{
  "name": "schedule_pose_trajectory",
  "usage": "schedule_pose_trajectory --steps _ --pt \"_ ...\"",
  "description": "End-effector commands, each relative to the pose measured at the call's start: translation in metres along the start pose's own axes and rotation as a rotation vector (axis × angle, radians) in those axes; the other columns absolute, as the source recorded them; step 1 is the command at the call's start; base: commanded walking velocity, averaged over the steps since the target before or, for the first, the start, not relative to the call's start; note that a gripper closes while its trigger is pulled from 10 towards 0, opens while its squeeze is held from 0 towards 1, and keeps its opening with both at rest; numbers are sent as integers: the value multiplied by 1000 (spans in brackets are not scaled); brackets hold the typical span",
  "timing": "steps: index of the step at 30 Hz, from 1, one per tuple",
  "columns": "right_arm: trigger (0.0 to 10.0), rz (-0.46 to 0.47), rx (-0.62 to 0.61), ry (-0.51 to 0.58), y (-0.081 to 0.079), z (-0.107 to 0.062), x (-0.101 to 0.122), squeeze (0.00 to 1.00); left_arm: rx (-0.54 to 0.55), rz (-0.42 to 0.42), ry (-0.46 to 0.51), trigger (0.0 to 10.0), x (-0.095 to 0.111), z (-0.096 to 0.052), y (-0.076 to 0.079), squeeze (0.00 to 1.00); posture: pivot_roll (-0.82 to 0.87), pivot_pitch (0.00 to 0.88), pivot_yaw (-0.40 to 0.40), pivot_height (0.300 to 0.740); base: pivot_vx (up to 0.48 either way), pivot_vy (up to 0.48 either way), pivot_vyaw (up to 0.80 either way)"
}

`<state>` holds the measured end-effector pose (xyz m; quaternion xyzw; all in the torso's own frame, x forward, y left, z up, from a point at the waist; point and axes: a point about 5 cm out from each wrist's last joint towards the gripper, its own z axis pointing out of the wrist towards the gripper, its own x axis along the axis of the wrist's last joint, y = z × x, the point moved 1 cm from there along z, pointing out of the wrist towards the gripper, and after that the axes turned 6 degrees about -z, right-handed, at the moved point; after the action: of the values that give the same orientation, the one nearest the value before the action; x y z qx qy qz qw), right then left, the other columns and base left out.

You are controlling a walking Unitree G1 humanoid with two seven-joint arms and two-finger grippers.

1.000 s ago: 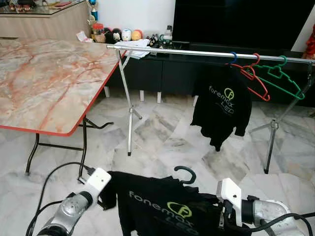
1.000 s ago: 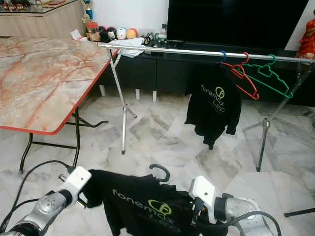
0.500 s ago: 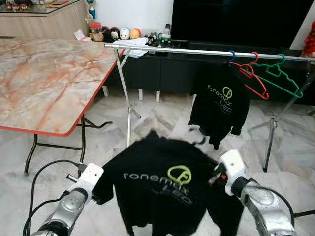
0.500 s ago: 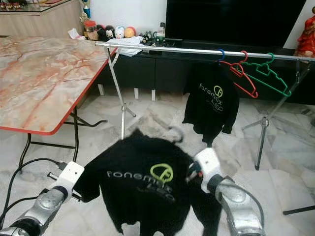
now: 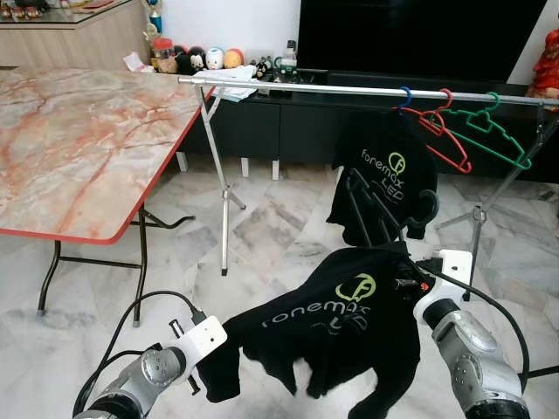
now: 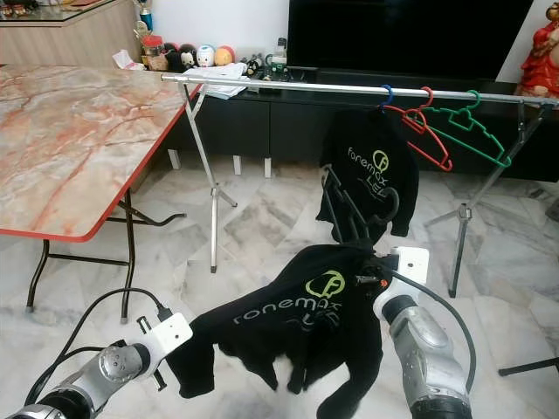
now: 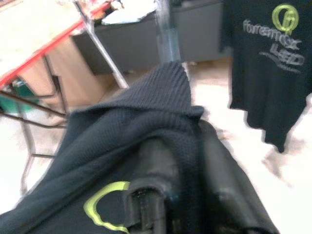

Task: Hang hanger

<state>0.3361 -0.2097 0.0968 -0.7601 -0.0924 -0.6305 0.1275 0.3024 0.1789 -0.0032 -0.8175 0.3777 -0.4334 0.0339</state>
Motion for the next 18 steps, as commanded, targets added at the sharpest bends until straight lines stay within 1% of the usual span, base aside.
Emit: schedule_pose_trajectory --steps 1,2,3,4,5,6,7,8,12,15,16,17,18 --pt "10000 -112 45 -9 1 -2 8 0 55 -19 -50 10000 -19 -10 -15 0 21 67 18 740 0 0 0" --pt "10000 -141 93 -66 -3 -2 0 0 73 -15 -26 10000 -15 -10 -20 1000 18 66 20 740 0 0 0" --pt "10000 -189 142 -123 -6 -3 -8 0 72 -19 -3 10000 -12 -11 -22 1000 18 66 20 740 0 0 0" --pt "10000 -189 142 -123 -6 -3 -8 0 72 -19 -3 10000 -12 -11 -22 1000 18 66 20 740 0 0 0" --pt "10000 -289 192 -193 -8 -4 -17 0 67 -23 26 10000 -7 -11 -25 1000 20 64 19 740 0 0 0" --pt "10000 -486 271 -317 -10 -8 -34 0 49 -24 70 10000 0 -12 -28 1000 20 64 18 740 0 0 0" --pt "10000 -520 299 -350 -11 -8 -39 0 37 -14 87 10000 3 -12 -28 1000 23 62 17 740 0 0 0" --pt "10000 -526 314 -365 -12 -9 -41 0 28 -7 95 10000 5 -12 -29 1000 23 62 17 740 0 0 0" --pt "10000 -650 378 -429 -15 -5 -49 0 -46 11 168 10000 17 -14 -29 1000 29 62 15 740 0 0 0" --pt "10000 -656 407 -439 -17 -4 -50 0 -72 0 190 10000 21 -15 -30 1000 34 62 13 740 0 0 0" --pt "10000 -659 447 -434 -21 -3 -51 0 -98 -17 210 10000 24 -16 -29 1000 36 63 13 740 0 0 0" --pt "10000 -658 525 -426 -28 -3 -52 0 -135 -48 246 10000 30 -16 -29 1000 36 64 13 740 0 0 0" --pt "10000 -657 571 -421 -32 -4 -53 0 -154 -68 266 10000 34 -17 -29 1000 37 63 12 740 0 0 0"
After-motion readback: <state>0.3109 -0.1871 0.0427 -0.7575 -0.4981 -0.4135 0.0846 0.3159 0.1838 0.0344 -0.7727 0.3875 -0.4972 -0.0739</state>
